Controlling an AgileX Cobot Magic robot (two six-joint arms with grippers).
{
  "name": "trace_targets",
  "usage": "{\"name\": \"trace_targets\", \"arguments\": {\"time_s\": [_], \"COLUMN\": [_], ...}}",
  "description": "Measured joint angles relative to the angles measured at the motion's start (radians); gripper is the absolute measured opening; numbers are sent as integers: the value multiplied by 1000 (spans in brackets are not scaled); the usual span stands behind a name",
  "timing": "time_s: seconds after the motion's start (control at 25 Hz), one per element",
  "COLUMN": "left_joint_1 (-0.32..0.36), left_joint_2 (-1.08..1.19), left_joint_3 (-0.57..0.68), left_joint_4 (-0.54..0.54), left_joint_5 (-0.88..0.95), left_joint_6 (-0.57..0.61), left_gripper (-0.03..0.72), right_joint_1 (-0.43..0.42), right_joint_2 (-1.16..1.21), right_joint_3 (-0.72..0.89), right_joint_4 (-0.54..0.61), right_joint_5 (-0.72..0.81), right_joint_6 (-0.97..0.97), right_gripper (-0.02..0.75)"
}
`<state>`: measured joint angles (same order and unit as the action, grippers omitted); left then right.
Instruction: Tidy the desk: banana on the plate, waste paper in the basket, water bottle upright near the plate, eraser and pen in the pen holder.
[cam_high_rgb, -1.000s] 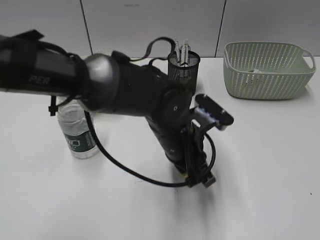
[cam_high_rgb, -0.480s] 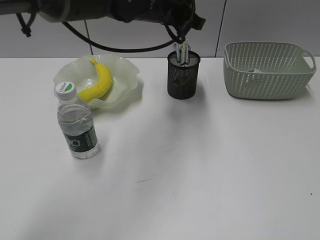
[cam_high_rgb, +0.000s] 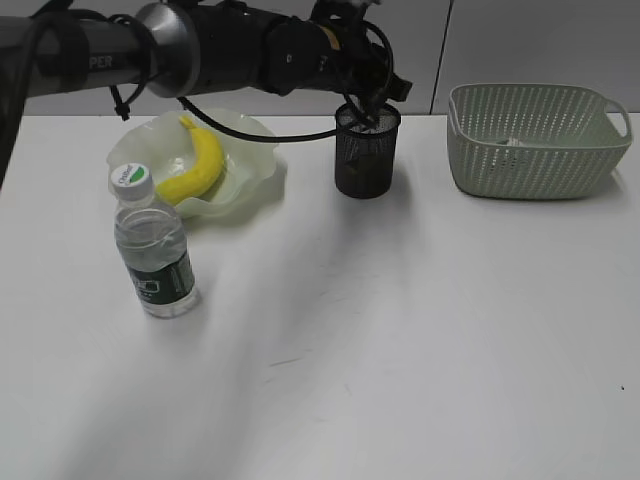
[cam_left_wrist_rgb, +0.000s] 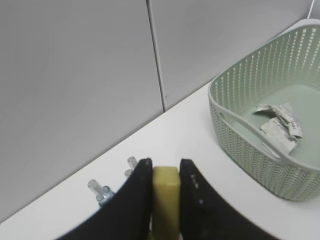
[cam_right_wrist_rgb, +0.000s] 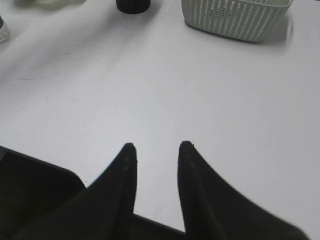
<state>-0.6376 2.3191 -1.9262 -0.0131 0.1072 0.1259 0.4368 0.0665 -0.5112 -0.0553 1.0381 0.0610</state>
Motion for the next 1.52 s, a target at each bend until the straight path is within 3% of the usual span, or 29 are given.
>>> {"name": "trace_targets", "arguments": {"time_s": [0.16,0.28,0.44,0.72,0.84,1.08,1.36,1.52], "left_joint_1": [1,3,5,5,5,5,5,4], "left_joint_2": [0,-3,-41,-247,-396,-818,-1426,-1759], "left_joint_3": [-3,-5,-5,41,165,582,1027,1189], "left_joint_4": [-3,-3,-4,3,55,241,259,251], "left_joint_5": [-17,11,136,367,397,417,626,830], "left_joint_6": [0,0,0,-15,-126,-352,-400,-401], "left_gripper": [307,363,358,249,241,237,239,241], "right_joint_1": [0,0,0,0,0,0,0,0], "right_joint_2": [0,0,0,0,0,0,0,0], "right_joint_3": [0,0,0,0,0,0,0,0], "right_joint_4": [-3,-4,-5,-8,-12,-13,-14,-15], "right_joint_5": [0,0,0,0,0,0,0,0], "right_joint_6": [0,0,0,2,4,5,5,5], "right_gripper": [237,237,237,237,237,237,237,237]}}
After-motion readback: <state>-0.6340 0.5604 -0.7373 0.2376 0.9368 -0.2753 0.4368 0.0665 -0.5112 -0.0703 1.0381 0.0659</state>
